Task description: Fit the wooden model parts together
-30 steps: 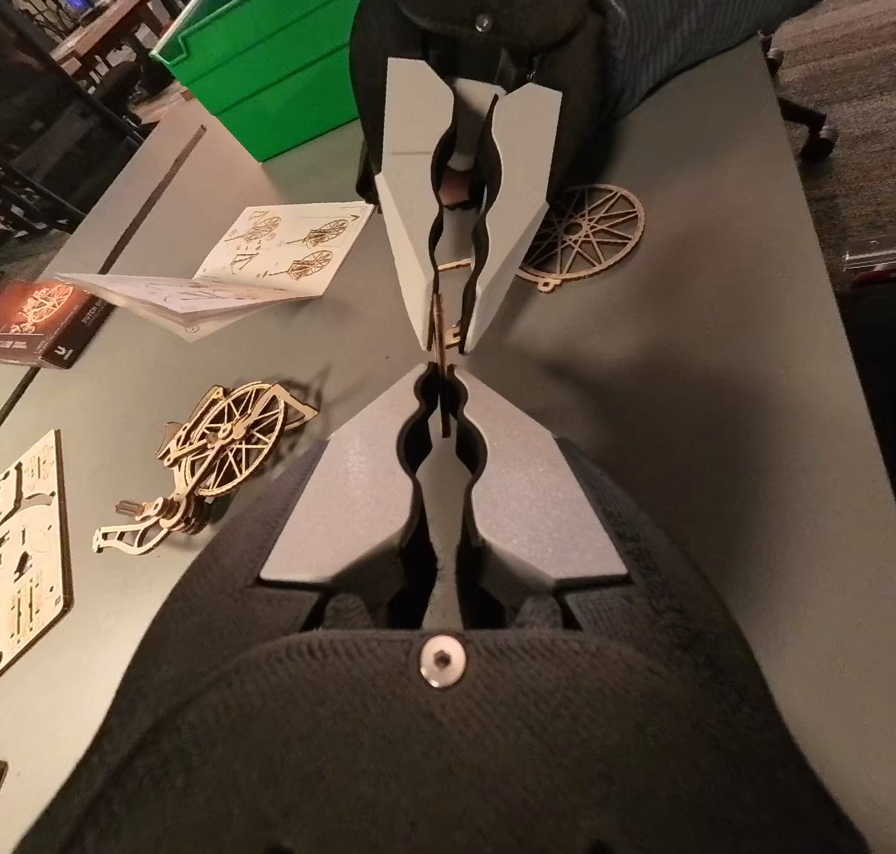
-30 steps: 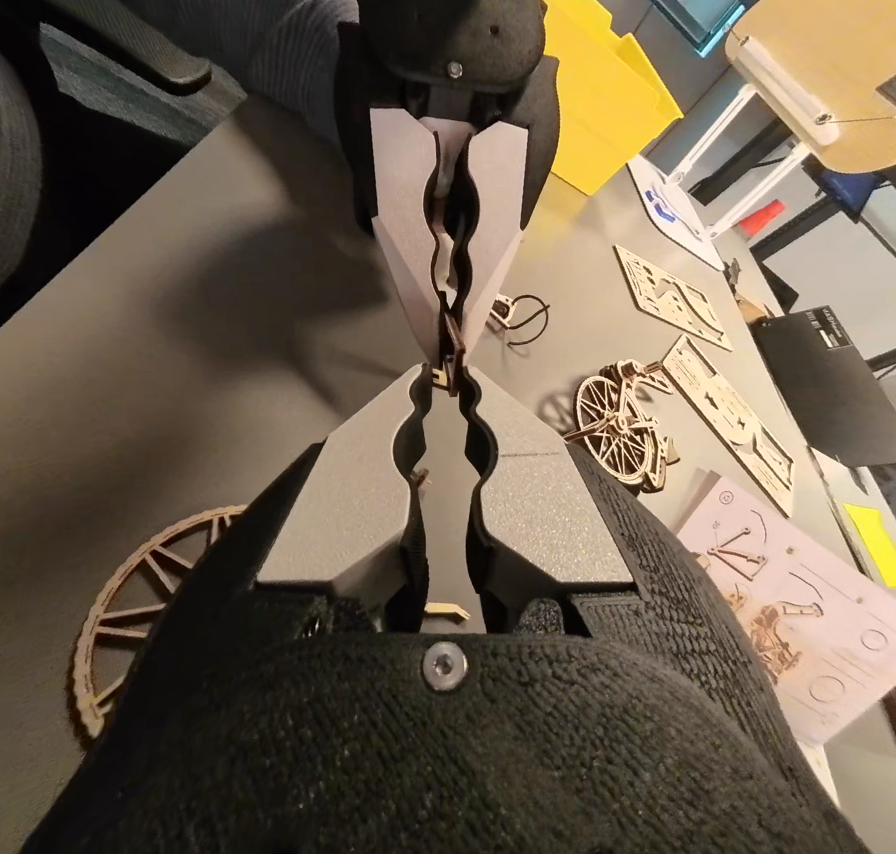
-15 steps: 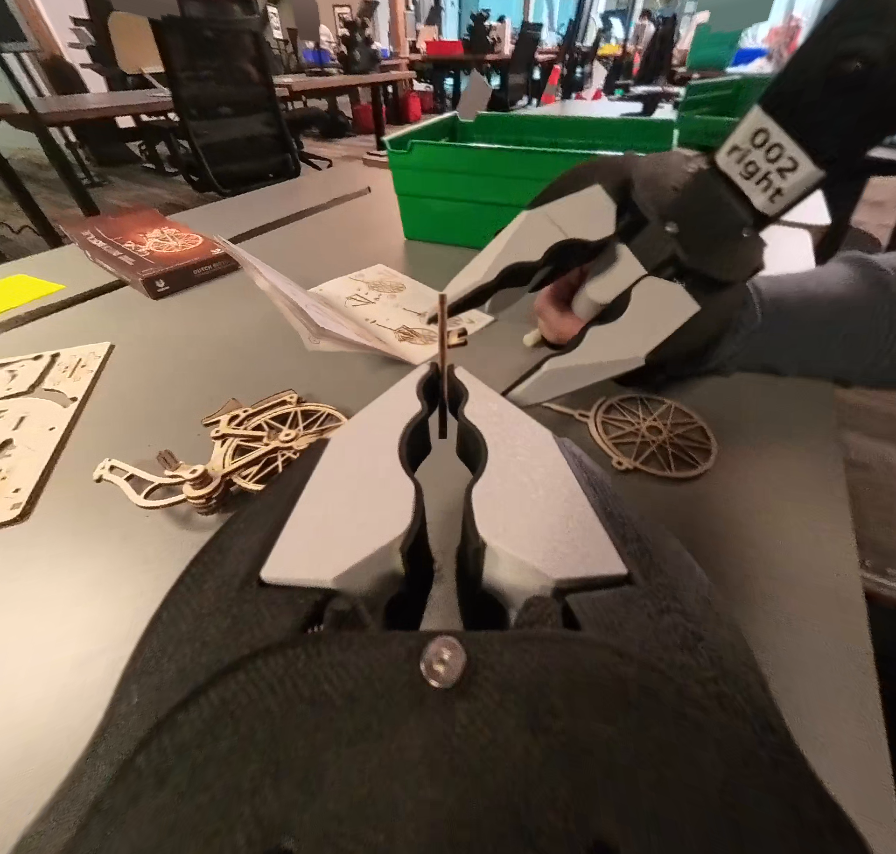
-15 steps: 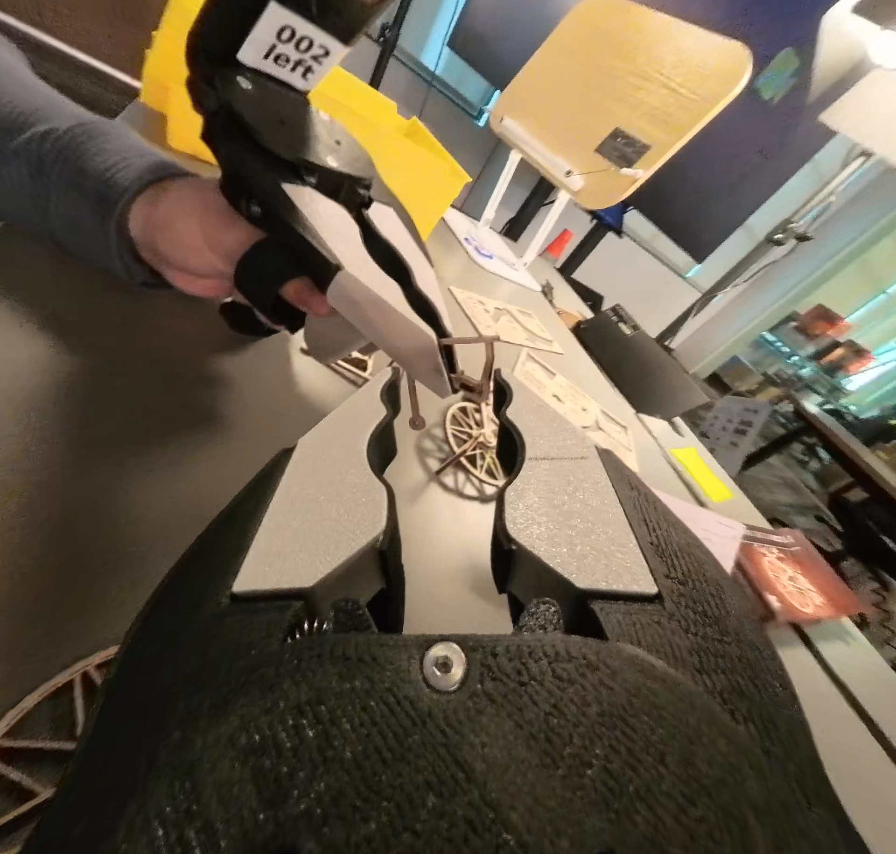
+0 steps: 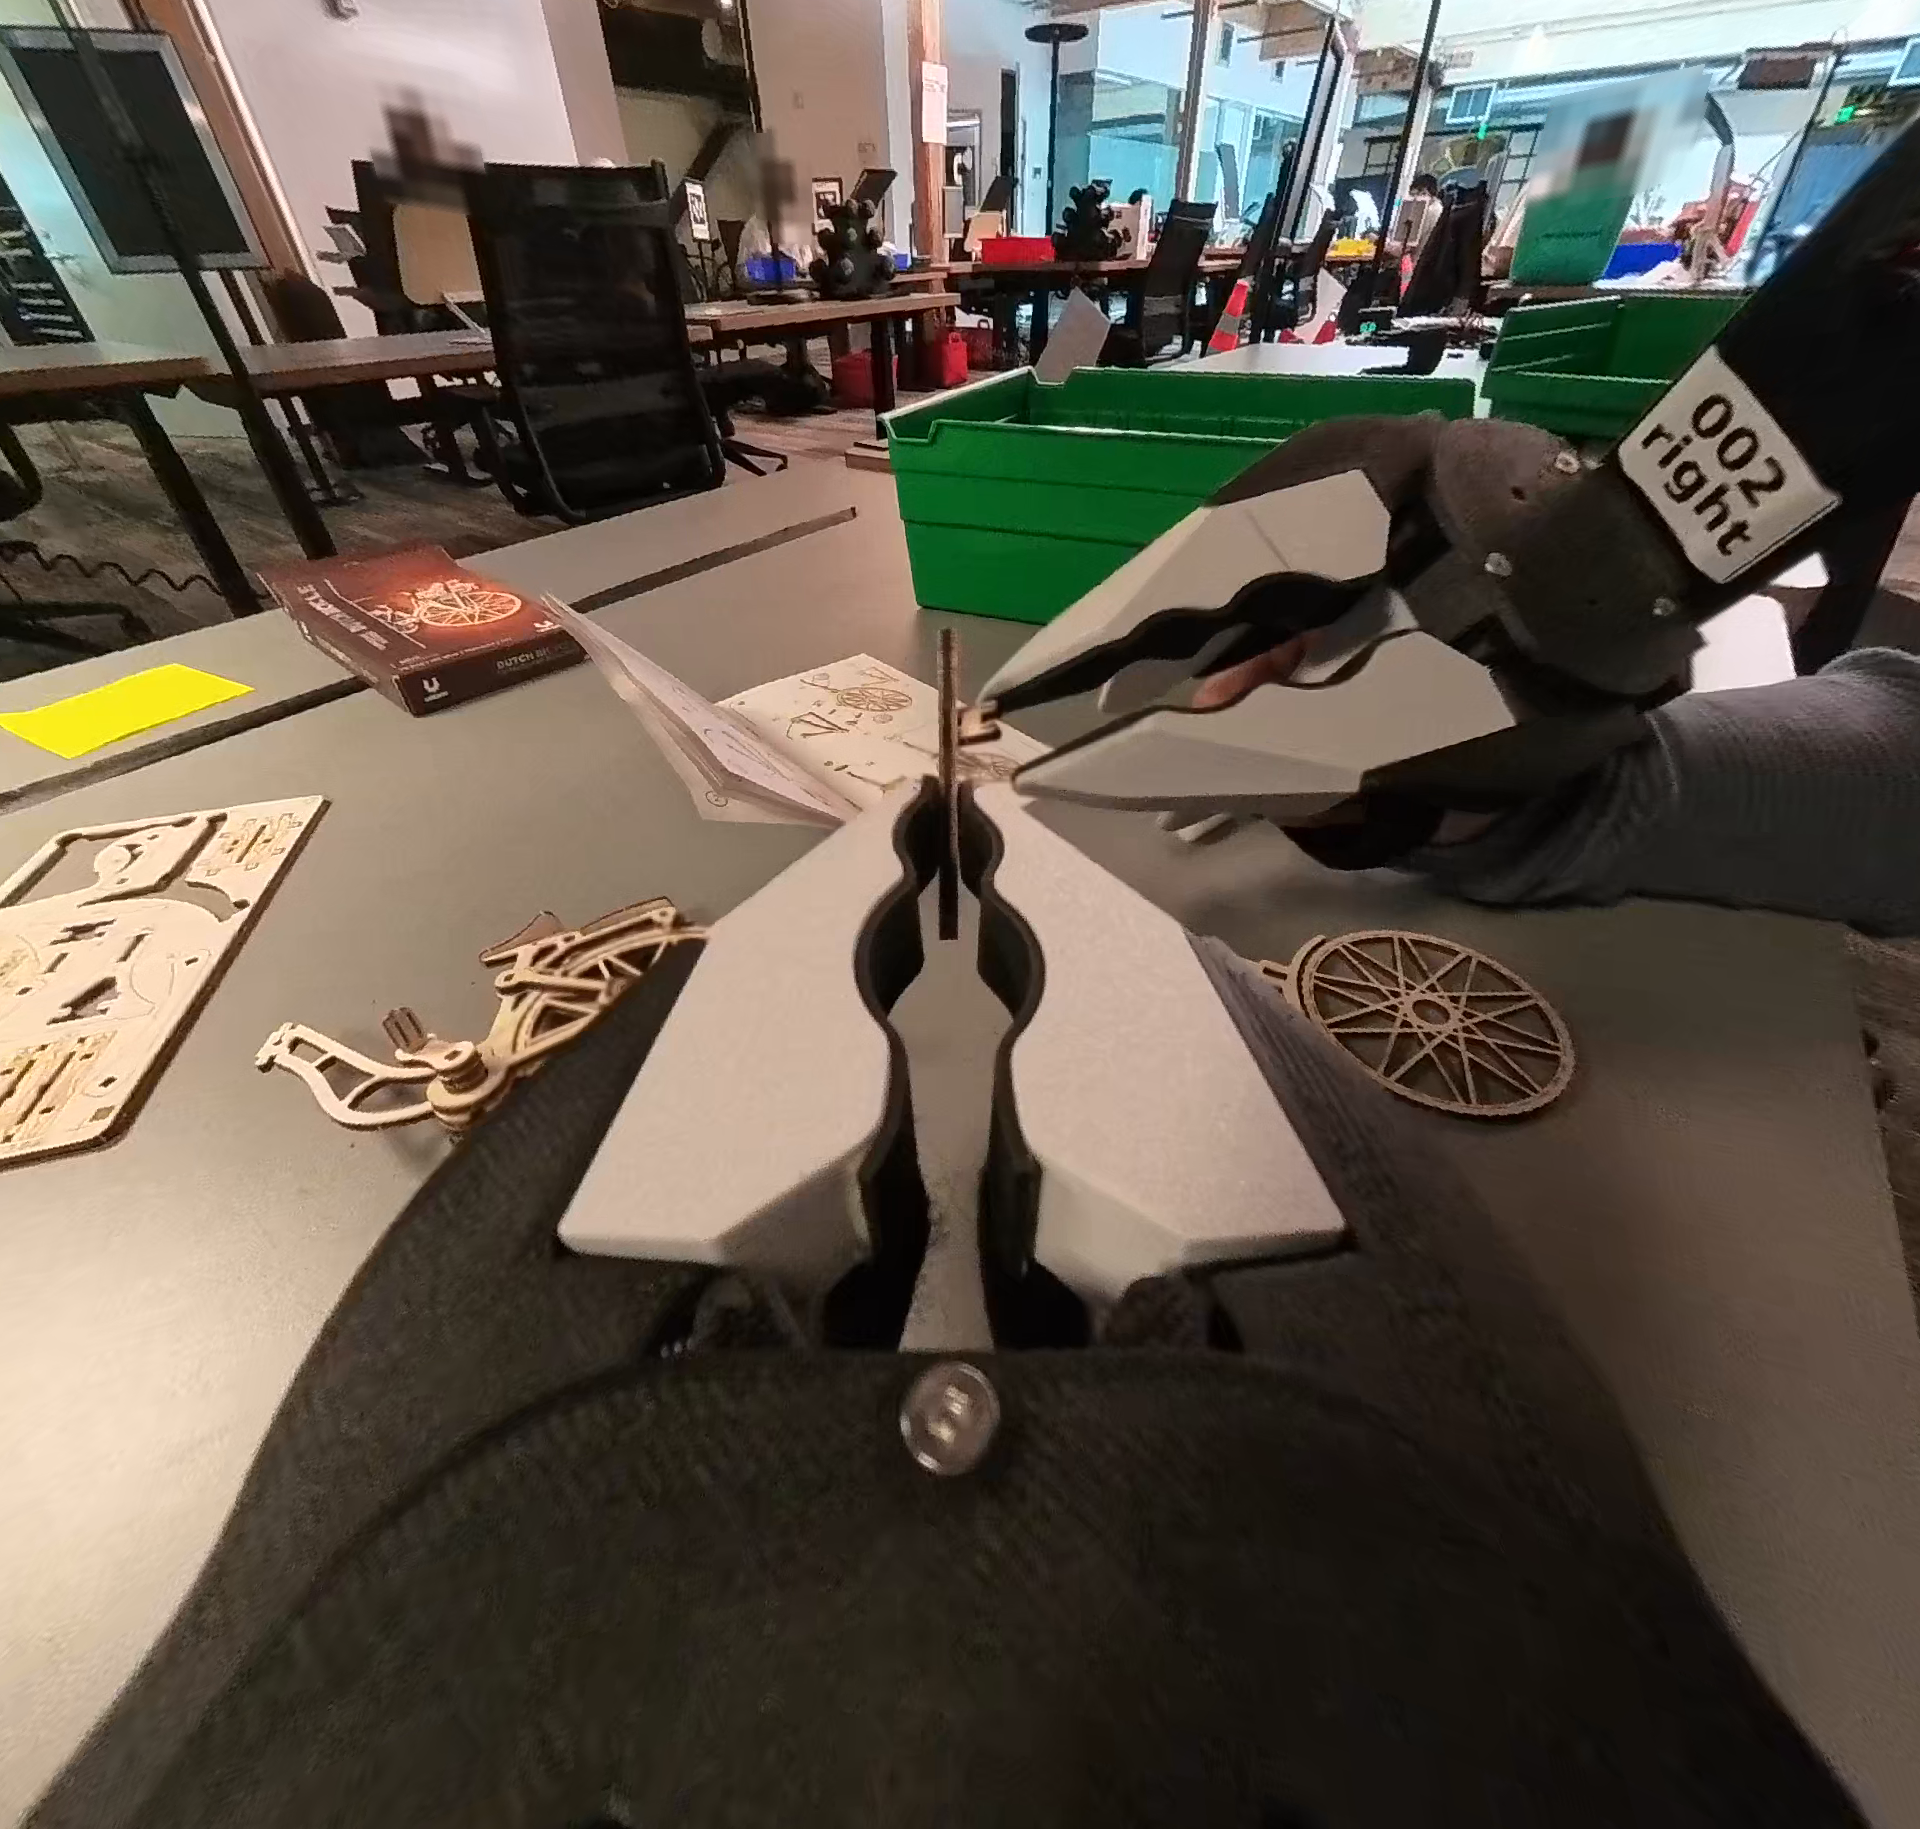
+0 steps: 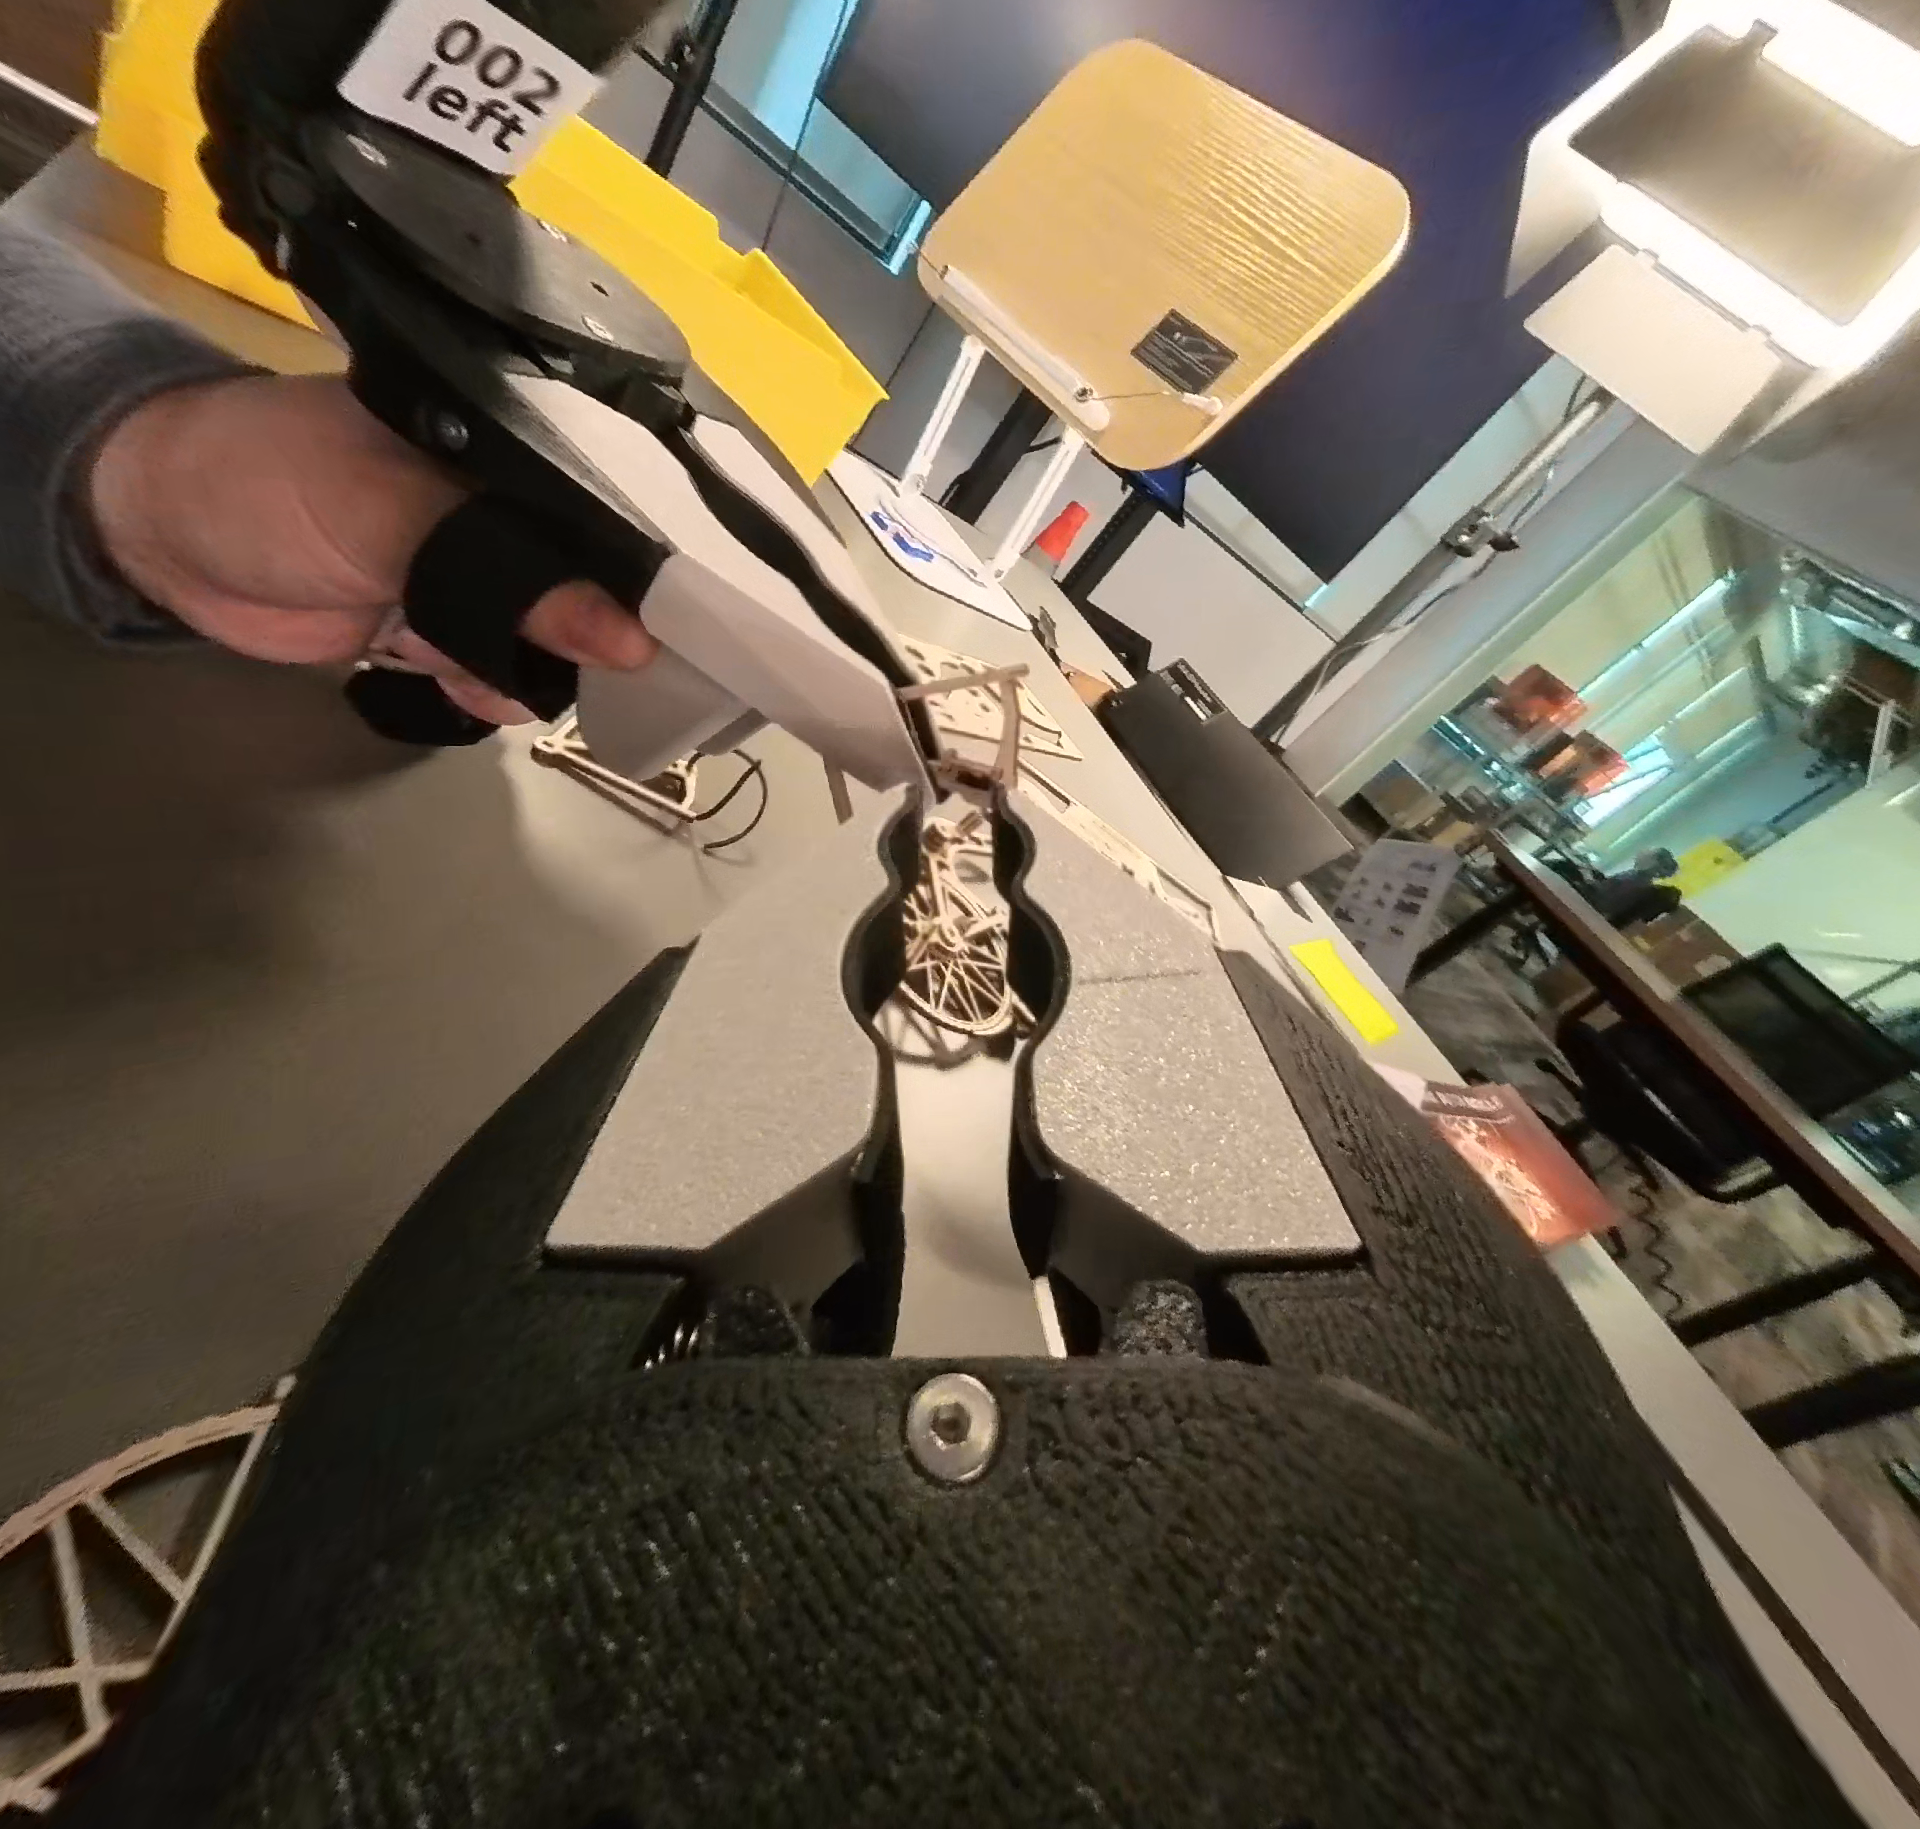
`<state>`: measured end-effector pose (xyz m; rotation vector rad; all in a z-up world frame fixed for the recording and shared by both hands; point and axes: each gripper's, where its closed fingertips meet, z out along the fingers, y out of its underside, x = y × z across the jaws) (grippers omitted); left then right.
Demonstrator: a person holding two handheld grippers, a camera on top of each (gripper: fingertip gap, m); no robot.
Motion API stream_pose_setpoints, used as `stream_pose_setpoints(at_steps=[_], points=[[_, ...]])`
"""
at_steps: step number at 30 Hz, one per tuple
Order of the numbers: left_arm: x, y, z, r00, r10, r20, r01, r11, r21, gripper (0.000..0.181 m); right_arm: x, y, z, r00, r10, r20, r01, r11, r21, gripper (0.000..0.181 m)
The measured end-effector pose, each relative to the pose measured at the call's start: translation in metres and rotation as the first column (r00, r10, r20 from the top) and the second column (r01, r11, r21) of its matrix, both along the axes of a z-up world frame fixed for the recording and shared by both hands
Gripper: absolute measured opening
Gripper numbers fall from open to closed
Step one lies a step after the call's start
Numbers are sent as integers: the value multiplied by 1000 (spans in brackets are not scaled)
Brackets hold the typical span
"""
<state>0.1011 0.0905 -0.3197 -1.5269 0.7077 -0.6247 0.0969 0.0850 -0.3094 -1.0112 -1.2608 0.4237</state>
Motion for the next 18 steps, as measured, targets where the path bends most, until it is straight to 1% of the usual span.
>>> stream_pose_setpoints(at_steps=[4, 7, 10, 13, 14, 16, 17, 18], points=[[0, 1, 3, 1000, 19, 11, -19, 1000, 20, 1, -1, 2, 4, 999, -38, -33, 37, 999, -10, 9], [1, 2, 7, 998, 19, 57, -20, 1000, 5, 1, -1, 5, 9, 995, -66, -68, 65, 998, -19, 6], [1, 5, 8, 997, 35, 76, -34, 999, -10, 2, -1, 8, 11, 992, -99, -80, 98, 995, -19, 8], [0, 10, 3, 996, 70, 54, -68, 997, -31, 1, 0, 12, 16, 984, -142, -111, 139, 990, -31, 11], [-1, 11, 3, 996, 82, 46, -81, 996, -23, 1, 1, 15, 18, 979, -159, -124, 152, 986, -62, 10], [-6, 16, 5, 992, 128, 20, -129, 991, 24, 2, 0, 17, 26, 968, -161, -191, 128, 976, -174, 8], [-11, 19, 11, 985, 171, 3, -170, 982, 87, 2, -1, 19, 32, 958, -160, -238, 100, 964, -246, 6], [-18, 23, 19, 973, 231, -24, -223, 958, 182, 1, -3, 21, 38, 945, -151, -289, 51, 944, -327, 6]])
